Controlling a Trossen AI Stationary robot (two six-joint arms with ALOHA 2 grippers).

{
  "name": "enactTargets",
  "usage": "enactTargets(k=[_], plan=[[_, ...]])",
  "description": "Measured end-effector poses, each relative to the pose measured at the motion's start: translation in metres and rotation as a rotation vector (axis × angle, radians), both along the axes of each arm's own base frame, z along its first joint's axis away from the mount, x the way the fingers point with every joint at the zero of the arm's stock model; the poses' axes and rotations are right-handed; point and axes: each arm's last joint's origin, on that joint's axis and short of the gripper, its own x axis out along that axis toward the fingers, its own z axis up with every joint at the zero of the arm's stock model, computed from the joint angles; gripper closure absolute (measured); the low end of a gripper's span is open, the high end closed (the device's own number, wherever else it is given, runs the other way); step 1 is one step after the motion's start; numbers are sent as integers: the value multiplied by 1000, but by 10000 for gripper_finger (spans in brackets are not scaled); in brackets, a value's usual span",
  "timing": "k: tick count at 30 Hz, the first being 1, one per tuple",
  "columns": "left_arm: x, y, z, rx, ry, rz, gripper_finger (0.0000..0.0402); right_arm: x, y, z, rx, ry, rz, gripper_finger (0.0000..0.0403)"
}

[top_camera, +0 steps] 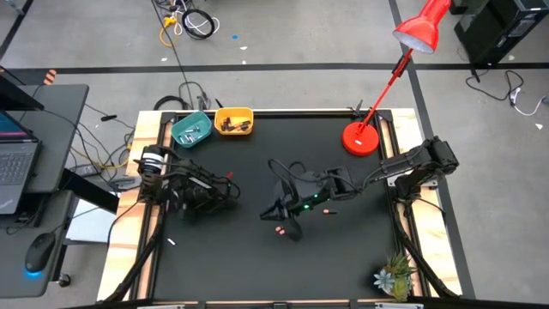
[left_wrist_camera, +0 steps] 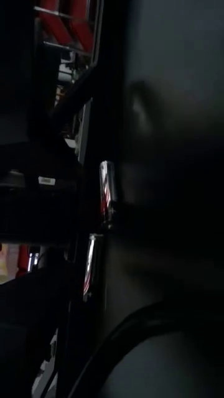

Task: Sort batteries
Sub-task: Put the top silver battery into the blue bin

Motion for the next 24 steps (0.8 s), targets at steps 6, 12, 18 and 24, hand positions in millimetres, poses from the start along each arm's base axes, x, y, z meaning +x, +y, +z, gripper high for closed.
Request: enactTargets(k=[6,12,18,24], plan=[[0,0,-2,-27,-25,-8,176,-1,-3,3,-6,-11,-4,361],[1,1,-2,-46,-26,-7,177,-5,-5,9,-9,-25,-6,361],[8,0,13,-46,-160,-26,178,-5,-13,12,-9,-35,-25,361],[3,2,37,-32,-248,-26,179,-4,-19,12,-20,-37,-24,361]])
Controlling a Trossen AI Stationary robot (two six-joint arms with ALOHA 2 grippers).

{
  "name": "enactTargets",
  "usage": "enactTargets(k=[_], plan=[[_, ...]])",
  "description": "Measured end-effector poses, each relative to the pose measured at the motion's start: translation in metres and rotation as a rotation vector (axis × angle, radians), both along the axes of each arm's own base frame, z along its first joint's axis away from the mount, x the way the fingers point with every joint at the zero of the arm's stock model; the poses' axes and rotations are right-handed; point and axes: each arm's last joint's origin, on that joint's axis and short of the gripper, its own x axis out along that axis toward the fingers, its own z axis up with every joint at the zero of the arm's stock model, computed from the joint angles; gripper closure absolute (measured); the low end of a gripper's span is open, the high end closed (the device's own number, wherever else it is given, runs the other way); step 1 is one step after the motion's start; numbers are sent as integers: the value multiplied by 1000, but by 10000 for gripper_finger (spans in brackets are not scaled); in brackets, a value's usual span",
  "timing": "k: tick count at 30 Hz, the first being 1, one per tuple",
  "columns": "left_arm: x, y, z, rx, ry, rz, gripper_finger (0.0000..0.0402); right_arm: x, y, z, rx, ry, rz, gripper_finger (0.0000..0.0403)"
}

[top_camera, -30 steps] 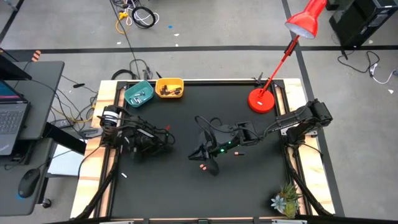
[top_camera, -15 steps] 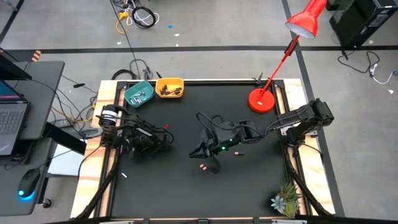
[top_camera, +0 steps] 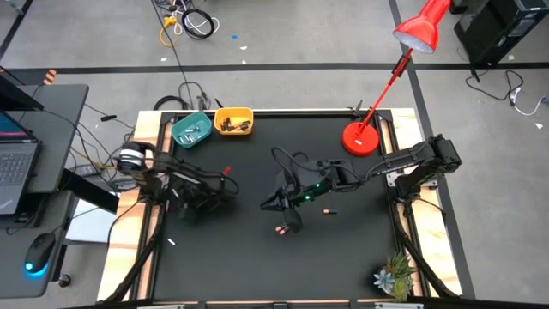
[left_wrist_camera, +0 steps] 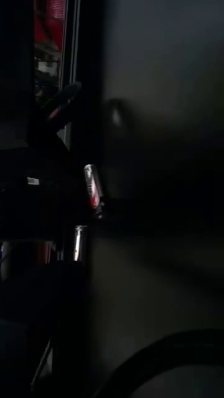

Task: Sort batteries
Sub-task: Put the top silver battery into the blue bin

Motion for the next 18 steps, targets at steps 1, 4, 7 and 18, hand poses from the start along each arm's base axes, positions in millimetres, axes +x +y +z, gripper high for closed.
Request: enactTargets(k=[1,4,7,18], plan=[[-1,0,2,0,-7,0,179,0,0,0,1,0,4,361],[-3,0,4,-15,-21,9,179,0,0,0,1,-1,7,361],[-4,0,3,-22,-19,13,179,0,1,0,2,0,10,361],[-9,11,-1,-13,-2,81,179,0,1,0,10,1,10,361]])
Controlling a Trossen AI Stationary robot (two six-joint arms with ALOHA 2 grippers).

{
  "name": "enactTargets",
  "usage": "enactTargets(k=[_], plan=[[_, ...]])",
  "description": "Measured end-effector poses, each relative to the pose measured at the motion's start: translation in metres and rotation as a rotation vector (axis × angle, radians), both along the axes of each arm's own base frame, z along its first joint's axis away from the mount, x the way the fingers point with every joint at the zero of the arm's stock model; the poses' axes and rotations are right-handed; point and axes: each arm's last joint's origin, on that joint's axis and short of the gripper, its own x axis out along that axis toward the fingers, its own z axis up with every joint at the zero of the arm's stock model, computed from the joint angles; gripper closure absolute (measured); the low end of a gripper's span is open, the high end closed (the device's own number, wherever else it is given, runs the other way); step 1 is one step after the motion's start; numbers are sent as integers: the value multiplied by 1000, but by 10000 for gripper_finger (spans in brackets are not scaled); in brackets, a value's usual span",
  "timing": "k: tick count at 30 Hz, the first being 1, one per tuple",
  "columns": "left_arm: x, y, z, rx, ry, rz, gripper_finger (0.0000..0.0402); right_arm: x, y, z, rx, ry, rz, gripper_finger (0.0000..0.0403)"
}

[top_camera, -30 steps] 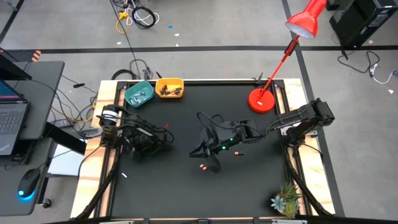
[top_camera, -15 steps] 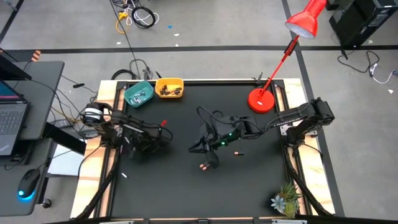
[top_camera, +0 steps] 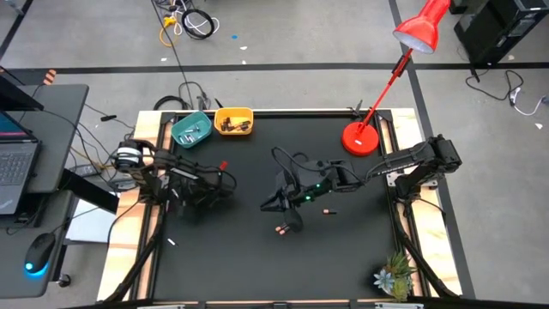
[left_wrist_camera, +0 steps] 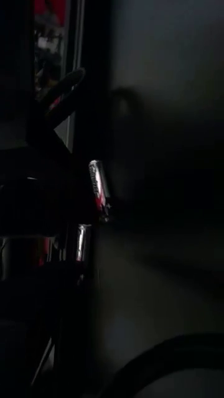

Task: Sort batteries
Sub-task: Put the top silver battery into the blue bin

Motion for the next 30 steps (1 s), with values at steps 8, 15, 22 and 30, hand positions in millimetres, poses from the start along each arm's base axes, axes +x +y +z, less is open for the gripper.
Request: enactTargets(k=[8,15,22,30], plan=[[-5,6,-5,8,0,52,179,-1,5,0,3,0,12,361],[-6,6,-11,19,-31,67,179,-1,5,0,4,0,12,361],[-7,7,-17,27,-23,95,179,-1,5,1,4,-1,11,361],[-8,7,-33,59,87,110,199,-1,5,1,22,6,4,361]])
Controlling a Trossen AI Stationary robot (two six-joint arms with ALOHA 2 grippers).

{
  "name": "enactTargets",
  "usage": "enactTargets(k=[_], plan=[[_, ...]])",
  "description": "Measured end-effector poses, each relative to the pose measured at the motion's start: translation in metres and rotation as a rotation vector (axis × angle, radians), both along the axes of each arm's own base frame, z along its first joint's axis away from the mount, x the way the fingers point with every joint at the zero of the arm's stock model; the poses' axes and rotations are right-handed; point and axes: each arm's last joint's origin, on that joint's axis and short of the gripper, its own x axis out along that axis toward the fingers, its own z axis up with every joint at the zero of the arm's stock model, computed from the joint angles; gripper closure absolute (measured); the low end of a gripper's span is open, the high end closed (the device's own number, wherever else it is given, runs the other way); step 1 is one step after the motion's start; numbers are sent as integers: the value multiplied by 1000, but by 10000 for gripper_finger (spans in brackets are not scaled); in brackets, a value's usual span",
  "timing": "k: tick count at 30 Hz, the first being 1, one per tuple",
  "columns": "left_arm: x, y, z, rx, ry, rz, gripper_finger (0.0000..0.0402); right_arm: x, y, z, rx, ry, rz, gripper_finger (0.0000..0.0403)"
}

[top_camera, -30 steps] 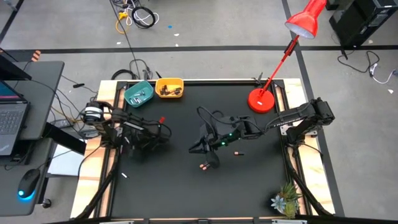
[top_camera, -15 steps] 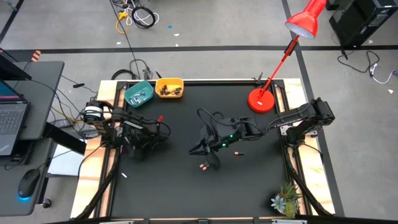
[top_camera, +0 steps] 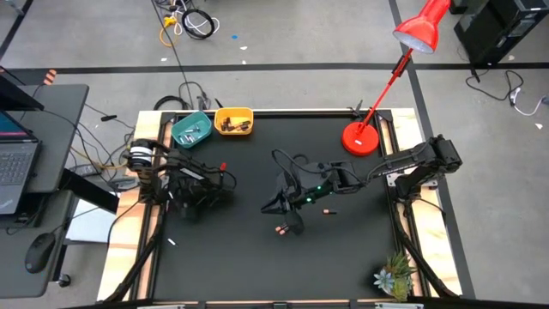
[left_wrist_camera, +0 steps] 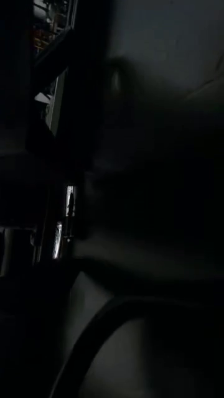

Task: Sort batteries
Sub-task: Put the top silver battery into the blue bin

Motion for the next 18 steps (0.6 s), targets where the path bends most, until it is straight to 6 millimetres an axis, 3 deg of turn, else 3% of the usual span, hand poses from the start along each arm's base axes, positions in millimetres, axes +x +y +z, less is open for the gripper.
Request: enactTargets(k=[8,13,18], plan=[[0,0,-3,7,10,-10,302,-2,-4,3,-5,0,-14,361],[1,1,-3,33,9,-35,387,-2,-7,3,-8,0,-22,361],[11,5,2,114,-16,-106,392,-2,-8,3,-18,-3,-22,361]])
